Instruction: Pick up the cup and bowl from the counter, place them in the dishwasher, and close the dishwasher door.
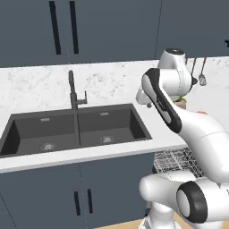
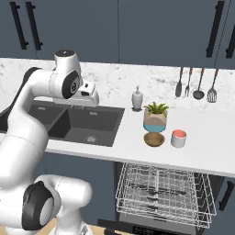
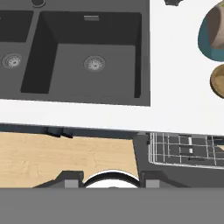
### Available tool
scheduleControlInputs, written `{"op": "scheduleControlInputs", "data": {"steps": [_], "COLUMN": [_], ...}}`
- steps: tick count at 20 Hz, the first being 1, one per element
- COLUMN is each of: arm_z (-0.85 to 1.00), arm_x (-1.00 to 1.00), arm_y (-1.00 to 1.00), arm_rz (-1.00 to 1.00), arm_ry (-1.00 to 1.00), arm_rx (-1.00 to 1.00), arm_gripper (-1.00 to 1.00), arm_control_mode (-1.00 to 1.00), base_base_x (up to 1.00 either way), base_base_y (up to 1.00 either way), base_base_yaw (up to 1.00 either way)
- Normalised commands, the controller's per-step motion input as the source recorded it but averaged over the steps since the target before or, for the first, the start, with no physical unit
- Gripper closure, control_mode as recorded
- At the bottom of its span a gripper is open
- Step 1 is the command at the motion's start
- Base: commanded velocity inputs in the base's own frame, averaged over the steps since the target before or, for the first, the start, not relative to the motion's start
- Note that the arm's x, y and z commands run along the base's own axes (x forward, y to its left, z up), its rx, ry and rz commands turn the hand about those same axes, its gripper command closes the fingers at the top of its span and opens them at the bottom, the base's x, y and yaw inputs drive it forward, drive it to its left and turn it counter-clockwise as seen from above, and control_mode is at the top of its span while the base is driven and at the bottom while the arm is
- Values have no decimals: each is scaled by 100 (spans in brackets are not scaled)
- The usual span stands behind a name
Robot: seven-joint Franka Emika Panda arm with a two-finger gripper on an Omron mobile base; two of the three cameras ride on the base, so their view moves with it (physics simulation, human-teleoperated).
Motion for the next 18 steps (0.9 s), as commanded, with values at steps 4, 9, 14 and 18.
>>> {"op": "scheduleControlInputs", "data": {"steps": [4, 9, 14, 18], "arm_z": [0, 0, 0, 0], "arm_x": [0, 0, 0, 0], "arm_y": [0, 0, 0, 0], "arm_rz": [0, 0, 0, 0], "arm_ry": [0, 0, 0, 0], "arm_rx": [0, 0, 0, 0], "arm_gripper": [-100, -100, -100, -100], "arm_control_mode": [100, 100, 100, 100], "base_base_x": [-1, -21, -26, -2], "base_base_y": [0, 0, 20, 52], "base_base_yaw": [0, -3, -43, -66]}}
